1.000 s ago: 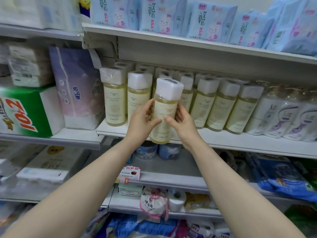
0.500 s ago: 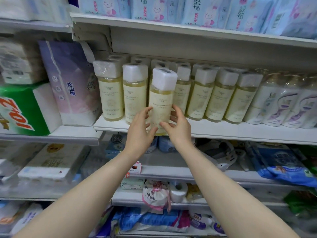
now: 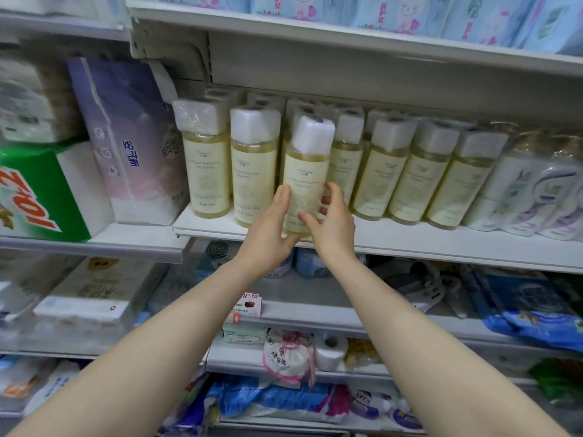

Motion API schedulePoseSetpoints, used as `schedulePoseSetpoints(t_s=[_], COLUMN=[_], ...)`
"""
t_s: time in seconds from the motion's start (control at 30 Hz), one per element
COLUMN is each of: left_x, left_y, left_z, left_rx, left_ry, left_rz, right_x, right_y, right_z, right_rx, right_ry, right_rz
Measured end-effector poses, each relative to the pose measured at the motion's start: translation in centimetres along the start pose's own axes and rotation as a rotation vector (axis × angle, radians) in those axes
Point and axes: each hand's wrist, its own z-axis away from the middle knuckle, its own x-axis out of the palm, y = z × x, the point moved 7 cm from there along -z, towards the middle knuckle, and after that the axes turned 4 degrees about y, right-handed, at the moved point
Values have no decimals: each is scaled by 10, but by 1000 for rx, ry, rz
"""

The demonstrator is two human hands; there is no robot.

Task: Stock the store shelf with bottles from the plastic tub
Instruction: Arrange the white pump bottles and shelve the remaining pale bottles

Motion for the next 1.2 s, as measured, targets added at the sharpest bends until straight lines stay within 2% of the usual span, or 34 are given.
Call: schedulePoseSetpoints(t_s=[0.43,0.63,0.87,1.2], left_x=[15,16,13,62], left_y=[-14,-13,5,51], left_z=[-16,-10,24,38], left_rx=[0,3,0,-6], left_ry=[-21,-8,211,148], left_rz=[-4,11,109,163], right_x=[5,2,-35,-100], right_y=[9,14,26,66], right_z=[-16,-11,17,54], right_rx=[-7,16,16,-72], right_ry=[15,-50,10,92], right_rz=[18,5,22,68])
